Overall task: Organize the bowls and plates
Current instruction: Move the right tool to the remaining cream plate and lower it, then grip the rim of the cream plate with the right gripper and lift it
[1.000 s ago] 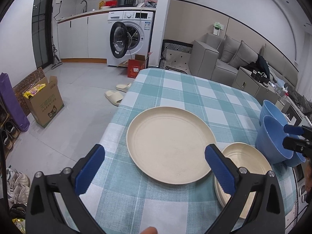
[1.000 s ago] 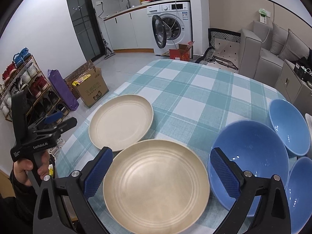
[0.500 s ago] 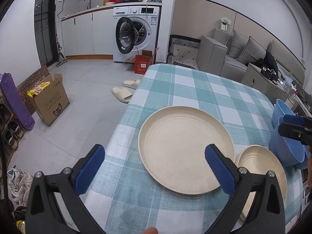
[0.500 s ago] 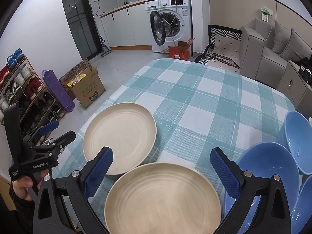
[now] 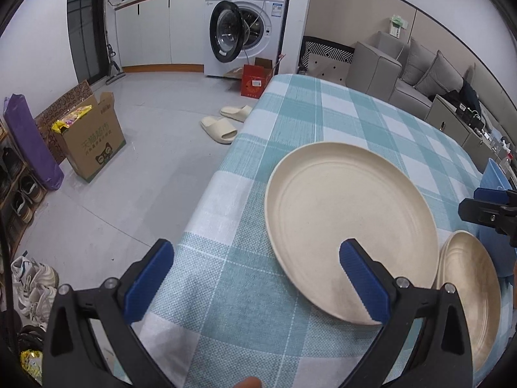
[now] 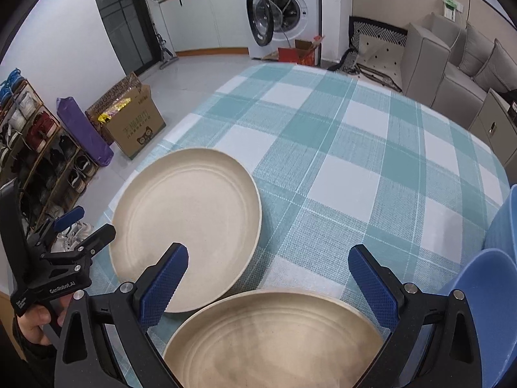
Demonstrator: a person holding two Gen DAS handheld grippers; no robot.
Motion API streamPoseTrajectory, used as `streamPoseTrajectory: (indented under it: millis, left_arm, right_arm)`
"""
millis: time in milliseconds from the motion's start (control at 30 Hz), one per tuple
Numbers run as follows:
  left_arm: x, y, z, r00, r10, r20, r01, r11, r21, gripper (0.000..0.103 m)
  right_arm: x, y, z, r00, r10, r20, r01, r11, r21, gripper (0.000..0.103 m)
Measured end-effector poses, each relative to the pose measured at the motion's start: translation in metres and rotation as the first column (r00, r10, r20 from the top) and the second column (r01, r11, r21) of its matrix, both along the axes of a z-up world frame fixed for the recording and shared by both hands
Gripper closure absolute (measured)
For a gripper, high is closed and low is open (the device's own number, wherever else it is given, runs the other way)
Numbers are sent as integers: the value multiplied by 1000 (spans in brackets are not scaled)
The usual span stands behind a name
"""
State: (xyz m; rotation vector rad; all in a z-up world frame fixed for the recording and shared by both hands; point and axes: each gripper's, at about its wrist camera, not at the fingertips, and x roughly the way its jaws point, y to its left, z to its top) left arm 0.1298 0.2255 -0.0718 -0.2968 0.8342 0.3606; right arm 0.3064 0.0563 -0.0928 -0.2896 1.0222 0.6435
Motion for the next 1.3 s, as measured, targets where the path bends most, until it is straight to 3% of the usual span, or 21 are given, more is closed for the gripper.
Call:
streamPoseTrajectory:
  millis: [200,400,600,733,1167,1300]
  left_arm:
    - [3,2,-11,1000,3,-16,-3,1000,-22,0]
    - [7,0,-16,1000,-14,-15,13,999,-31,0]
    - [8,1,-20,999,-32,5,32,997,-67,3]
    - [9,2,-23,999,-46,4,46,995,-84,13]
    - [5,9,-22,999,-29,25,31,994,-100,45]
    - [2,6,-18,999,-32,23,33,998,-49,48]
  right_arm:
    - [7,16,-22,999,23,-28,-24,999,-49,3]
    - [12,30,-35,998,37,-53,-41,996,-76,24]
    - [13,40,-45,995,67,-72,-73,994,-85,39]
    - [14,45,-52,992,81,-93,-90,991,-96,49]
    - [11,52,-57,989,105,-100,-115,989,-96,53]
    - [8,54,-56,989,117,-93,-126,987,-98,54]
